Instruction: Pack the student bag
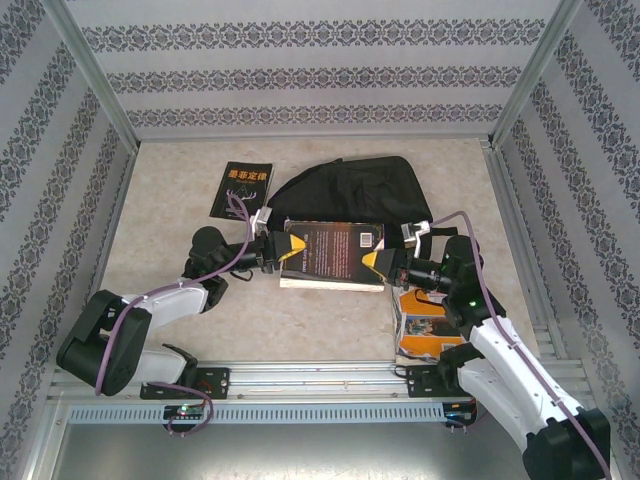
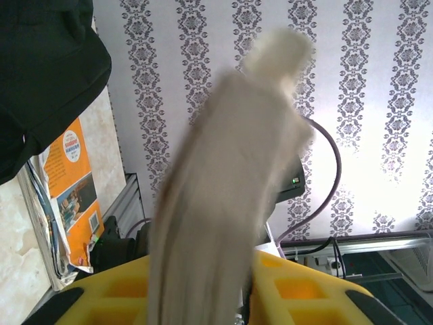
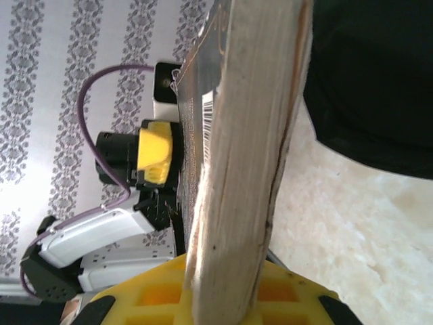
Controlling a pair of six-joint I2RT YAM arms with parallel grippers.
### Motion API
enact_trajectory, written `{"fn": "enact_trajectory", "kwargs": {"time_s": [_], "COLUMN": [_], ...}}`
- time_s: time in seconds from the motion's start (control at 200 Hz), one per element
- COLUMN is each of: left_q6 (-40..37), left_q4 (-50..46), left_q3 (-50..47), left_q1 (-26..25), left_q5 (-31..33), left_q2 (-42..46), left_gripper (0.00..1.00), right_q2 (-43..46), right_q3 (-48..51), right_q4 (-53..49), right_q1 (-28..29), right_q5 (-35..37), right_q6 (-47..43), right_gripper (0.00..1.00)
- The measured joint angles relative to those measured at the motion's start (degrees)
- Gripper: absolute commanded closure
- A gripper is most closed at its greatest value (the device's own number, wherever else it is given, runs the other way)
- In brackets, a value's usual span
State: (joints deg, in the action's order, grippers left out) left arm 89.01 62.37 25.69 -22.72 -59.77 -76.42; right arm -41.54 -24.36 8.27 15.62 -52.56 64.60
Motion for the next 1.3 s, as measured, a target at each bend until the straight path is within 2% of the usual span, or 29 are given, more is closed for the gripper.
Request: {"fn": "enact_trajectory", "kwargs": {"time_s": [0.195,0.33,0.57,0.684,0.804,0.924,0.979,1.034,1.059,1.169,1.299], "left_q6": [-2.51,-5.31,-8.00,-8.87,-9.53,-9.60,-9.60,-9.68,-9.68,-9.62,-13.90], "left_q4": [-5.66,-10.49,-15.34,-15.96,-16.31,-16.90,-16.96,-17.05,-17.11,-19.65,-33.03], "left_q3": [0.00,0.02,0.04,0.04,0.04,0.04,0.04,0.04,0.04,0.04,1.44], "left_q1": [0.11,0.35,0.35,0.31,0.22,0.26,0.33,0.37,0.44,2.91,12.94], "left_q5": [-0.87,-1.90,-3.13,-3.21,-3.17,-2.99,-2.91,-2.75,-2.69,-3.26,-2.19], "left_q2": [3.89,6.43,6.67,6.67,6.47,6.34,6.34,6.34,6.36,8.59,17.35], "left_gripper": [0.66,0.74,0.71,0.72,0.80,0.97,1.00,1.00,1.00,1.00,1.00], "right_q2": [-1.20,-2.84,-4.85,-4.87,-5.09,-5.53,-5.92,-6.27,-6.29,-6.25,-6.71], "right_q3": [-1.01,-1.88,-2.64,-2.64,-2.64,-2.64,-2.67,-2.93,-3.19,-5.86,-12.72], "right_q4": [-2.38,-2.93,-3.85,-3.85,-3.78,-3.80,-3.85,-4.50,-5.22,-10.91,-20.35], "right_q1": [-0.85,-0.87,-0.87,-0.70,0.13,1.25,1.51,1.64,1.75,1.79,2.14], "right_q5": [-0.81,-1.92,-2.38,-1.95,-0.76,0.66,1.11,1.62,1.99,6.93,15.10], "right_q6": [-1.90,-3.02,-4.00,-4.00,-3.98,-4.04,-4.57,-5.27,-5.55,-9.92,-17.51], "right_gripper": [1.00,1.00,1.00,1.00,1.00,1.00,0.91,0.72,0.67,0.58,0.58]}}
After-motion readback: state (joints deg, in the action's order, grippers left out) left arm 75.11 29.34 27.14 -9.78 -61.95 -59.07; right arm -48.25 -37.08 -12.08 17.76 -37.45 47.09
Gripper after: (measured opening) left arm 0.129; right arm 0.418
